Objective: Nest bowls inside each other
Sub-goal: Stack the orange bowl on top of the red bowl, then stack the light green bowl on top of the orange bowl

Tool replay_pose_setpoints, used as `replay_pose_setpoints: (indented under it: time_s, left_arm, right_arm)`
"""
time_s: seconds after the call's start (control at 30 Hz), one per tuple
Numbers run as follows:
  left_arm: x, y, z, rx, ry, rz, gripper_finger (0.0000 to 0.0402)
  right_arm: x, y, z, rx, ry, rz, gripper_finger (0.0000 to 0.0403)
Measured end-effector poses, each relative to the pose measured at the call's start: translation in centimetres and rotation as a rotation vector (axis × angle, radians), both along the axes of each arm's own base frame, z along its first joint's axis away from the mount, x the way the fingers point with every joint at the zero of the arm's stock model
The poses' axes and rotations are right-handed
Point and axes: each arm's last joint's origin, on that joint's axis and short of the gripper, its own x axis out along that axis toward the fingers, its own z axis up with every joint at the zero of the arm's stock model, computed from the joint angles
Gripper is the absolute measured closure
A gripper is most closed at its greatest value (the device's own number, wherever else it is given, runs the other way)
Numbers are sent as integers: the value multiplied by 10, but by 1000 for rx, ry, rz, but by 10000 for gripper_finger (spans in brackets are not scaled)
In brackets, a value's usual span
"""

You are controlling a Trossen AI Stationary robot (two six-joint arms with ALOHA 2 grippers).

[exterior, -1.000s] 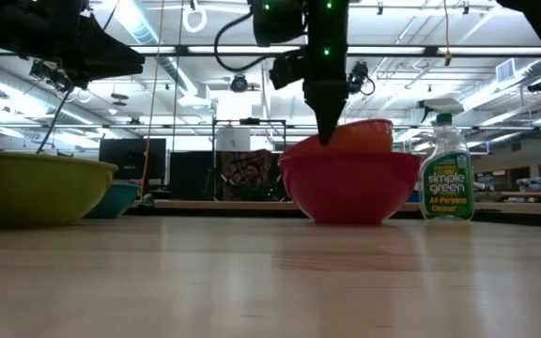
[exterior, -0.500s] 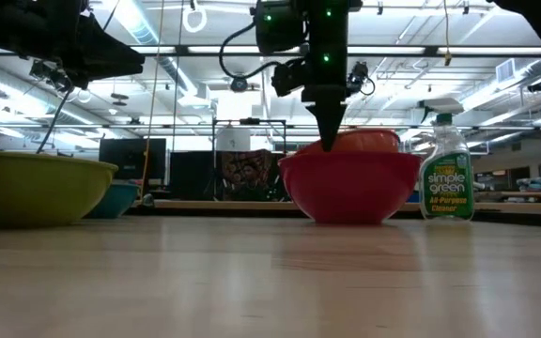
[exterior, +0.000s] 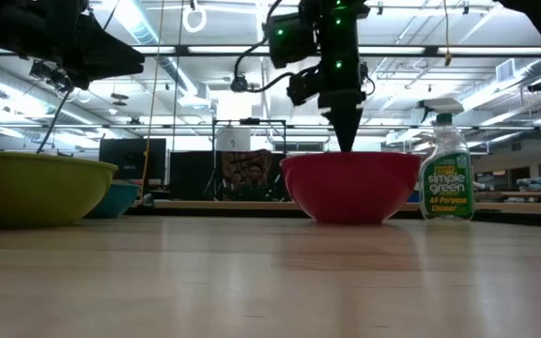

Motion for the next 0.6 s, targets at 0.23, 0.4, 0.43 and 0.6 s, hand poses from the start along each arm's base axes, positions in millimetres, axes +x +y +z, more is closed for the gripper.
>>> replay_pose_setpoints:
  time_s: [0.23,0.4,0.43,0.6]
  left_arm:
    - [0,0,0,-12,-4,-19,221]
    - [-1,0,3,-44,15,-14,221]
    - [-2,1,6,-55,26,-11,221]
    - [-8,3,14,-103,98,15,221]
  right_arm:
    - [-14,7,33,-123,-94,-49,195]
    - [0,22,41,-197,-223,73,204]
    - [4,25,43,-197,-261,111,206]
    - [37,47,45,-136,-484,399,214]
